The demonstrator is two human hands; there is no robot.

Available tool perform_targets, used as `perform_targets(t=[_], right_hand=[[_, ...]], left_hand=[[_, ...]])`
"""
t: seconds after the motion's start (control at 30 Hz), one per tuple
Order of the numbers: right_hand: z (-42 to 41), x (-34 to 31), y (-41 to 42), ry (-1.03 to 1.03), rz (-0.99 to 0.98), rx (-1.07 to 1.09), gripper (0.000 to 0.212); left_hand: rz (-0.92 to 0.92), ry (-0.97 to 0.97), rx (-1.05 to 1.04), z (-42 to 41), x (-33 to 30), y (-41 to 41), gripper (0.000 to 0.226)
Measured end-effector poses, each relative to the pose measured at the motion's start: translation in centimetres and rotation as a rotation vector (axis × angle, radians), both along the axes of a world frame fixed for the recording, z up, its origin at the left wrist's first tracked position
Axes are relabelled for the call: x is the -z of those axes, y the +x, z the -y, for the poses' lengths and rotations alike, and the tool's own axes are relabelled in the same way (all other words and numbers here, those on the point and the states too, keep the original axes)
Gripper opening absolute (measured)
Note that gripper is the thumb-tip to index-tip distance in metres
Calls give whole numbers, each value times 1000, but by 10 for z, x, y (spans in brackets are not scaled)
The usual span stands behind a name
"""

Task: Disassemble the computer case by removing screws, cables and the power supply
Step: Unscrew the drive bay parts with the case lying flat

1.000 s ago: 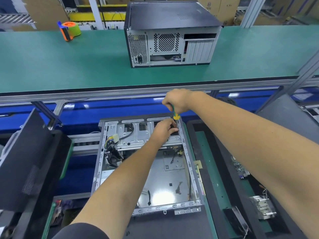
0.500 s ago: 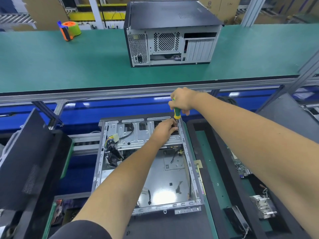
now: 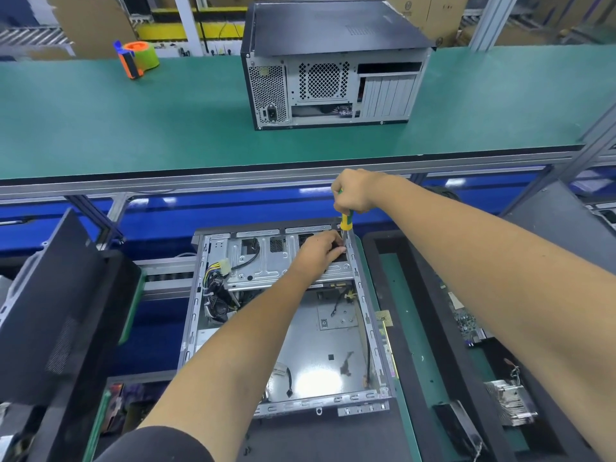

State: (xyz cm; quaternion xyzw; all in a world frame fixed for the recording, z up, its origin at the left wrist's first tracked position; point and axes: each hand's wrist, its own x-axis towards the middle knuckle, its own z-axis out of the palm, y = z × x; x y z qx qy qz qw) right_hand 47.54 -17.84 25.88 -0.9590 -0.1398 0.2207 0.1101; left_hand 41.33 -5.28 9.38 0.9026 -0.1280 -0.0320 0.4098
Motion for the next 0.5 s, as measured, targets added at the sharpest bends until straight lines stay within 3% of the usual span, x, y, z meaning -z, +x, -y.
perform_targets(t=[0.23,0.33,0.43,0.5], right_hand=[[4,-1,3,-18,-37,-70,10],[3,-5,0,-99,10,-224,24],[-3,-5,-5,-263,166,-453,20],[-7,-4,-4,-306,152,-504,30]], left_hand=[[-39,-135,-72,-1,0,0,12],[-29,-129,-60,-2,-1,0,14],[-53,-107,-64,-1,0,1,14],[-53,-89,-68,0,2,1,12]])
